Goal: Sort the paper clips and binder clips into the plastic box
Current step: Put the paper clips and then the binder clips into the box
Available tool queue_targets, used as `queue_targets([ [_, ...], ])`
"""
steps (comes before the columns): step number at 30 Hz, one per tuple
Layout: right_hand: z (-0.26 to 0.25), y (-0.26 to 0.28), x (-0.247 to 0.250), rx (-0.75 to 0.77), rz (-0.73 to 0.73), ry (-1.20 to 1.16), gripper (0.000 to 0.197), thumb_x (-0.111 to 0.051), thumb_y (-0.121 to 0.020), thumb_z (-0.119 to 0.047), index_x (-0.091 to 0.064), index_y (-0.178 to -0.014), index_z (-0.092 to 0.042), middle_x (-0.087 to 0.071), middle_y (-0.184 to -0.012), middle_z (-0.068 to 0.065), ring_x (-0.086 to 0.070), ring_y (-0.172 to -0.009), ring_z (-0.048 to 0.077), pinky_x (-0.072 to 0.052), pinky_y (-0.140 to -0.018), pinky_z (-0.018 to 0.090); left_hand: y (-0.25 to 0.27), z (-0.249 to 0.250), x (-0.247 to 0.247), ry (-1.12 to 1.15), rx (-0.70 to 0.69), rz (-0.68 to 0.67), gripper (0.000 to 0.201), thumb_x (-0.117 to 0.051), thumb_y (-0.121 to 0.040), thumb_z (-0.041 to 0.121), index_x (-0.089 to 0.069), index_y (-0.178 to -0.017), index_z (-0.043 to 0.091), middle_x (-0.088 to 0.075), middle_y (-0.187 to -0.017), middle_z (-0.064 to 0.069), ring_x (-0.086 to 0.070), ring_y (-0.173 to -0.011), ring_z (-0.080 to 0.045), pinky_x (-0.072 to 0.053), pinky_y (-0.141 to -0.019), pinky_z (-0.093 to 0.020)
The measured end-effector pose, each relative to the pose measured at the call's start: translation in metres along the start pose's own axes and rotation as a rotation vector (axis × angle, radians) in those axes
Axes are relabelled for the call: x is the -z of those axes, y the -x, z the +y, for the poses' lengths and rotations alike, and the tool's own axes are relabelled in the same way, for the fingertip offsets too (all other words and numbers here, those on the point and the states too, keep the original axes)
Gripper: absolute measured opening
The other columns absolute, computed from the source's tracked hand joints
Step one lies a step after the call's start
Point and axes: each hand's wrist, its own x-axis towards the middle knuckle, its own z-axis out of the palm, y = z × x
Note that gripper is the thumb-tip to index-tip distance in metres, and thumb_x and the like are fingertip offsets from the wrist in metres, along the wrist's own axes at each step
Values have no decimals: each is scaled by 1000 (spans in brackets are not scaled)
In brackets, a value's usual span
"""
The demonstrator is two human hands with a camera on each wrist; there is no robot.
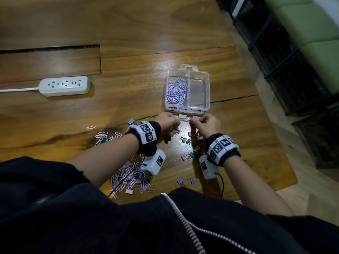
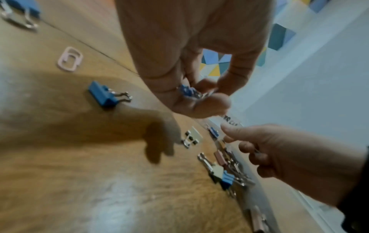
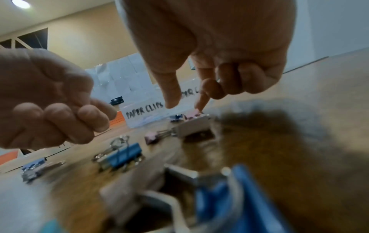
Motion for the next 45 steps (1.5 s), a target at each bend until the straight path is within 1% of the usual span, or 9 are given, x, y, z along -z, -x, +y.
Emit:
queue_targets([
  [3,-4,-2,-1,-7,13,55,27,-66,-75,-43,-50,-75,-22,-62,-83,3,-63,-76,21,-56,-70,40,-4,1,2,-129,-82,41,19,-51,-84,0,-45,-73,14,-50,-64,-2,-41,-49,-12,-34,-42,-21],
  [8,-11,-1,2,-27,-42,13,21,-69,-78,-19,-56,-93,-15,-56,-83,-3,-53,-63,7,-39,-44,18,-12,1,-11,-595,-223,67,10,-64,-80,13,-57,-87,18,-66,-100,-3,-59,-83,-18,-50,-74,-29],
  [13,-3,7,-2,-13,-99,-60,17,-67,-78,-9,-57,-67,-17,-61,-74,0,-66,-82,24,-57,-74,42,-14,-3,-19,-740,-299,82,32,-66,-79,14,-60,-111,15,-60,-125,-3,-57,-110,-18,-42,-83,-23],
  [22,5,21,14,-64,-137,-442,17,-60,-84,-10,-57,-68,-16,-58,-71,0,-55,-64,13,-46,-60,25,-10,2,-25,-1027,-422,89,35,-61,-85,34,-60,-118,24,-57,-128,-3,-53,-112,-20,-41,-83,-29],
  [31,10,12,11,-159,19,-517,16,-58,-86,-14,-58,-70,-16,-61,-74,2,-60,-74,20,-55,-74,42,-3,13,-42,-1686,-555,60,25,-56,-89,14,-61,-113,8,-57,-112,-10,-59,-100,-27,-53,-78,-37],
  [34,10,11,14,-158,1,-478,10,-57,-87,-17,-62,-79,-15,-60,-78,1,-56,-73,17,-52,-65,33,-1,14,-39,-1469,-511,74,18,-52,-90,19,-60,-101,8,-61,-101,-8,-61,-88,-22,-52,-72,-31],
  [39,17,19,16,-157,38,-439,16,-47,-92,-15,-60,-102,-14,-59,-93,3,-56,-85,21,-50,-83,38,14,12,2,-467,-300,55,35,-34,-97,18,-36,-62,17,-34,-63,2,-31,-52,-8,-28,-50,-17],
  [42,13,42,4,3,21,-323,11,-49,-91,-14,-58,-96,-12,-55,-81,-5,-55,-78,15,-51,-75,33,33,4,33,36,-125,0,35,-41,-94,17,-36,-60,17,-32,-56,2,-29,-33,-4,-23,-33,-13],
  [45,3,69,-20,240,-138,-73,5,-57,-85,-12,-59,-82,-15,-56,-80,-5,-51,-73,8,-41,-72,26,53,-10,62,99,-87,-70,24,-47,-93,10,-47,-69,10,-55,-52,1,-43,-31,-2,-32,-28,-11],
])
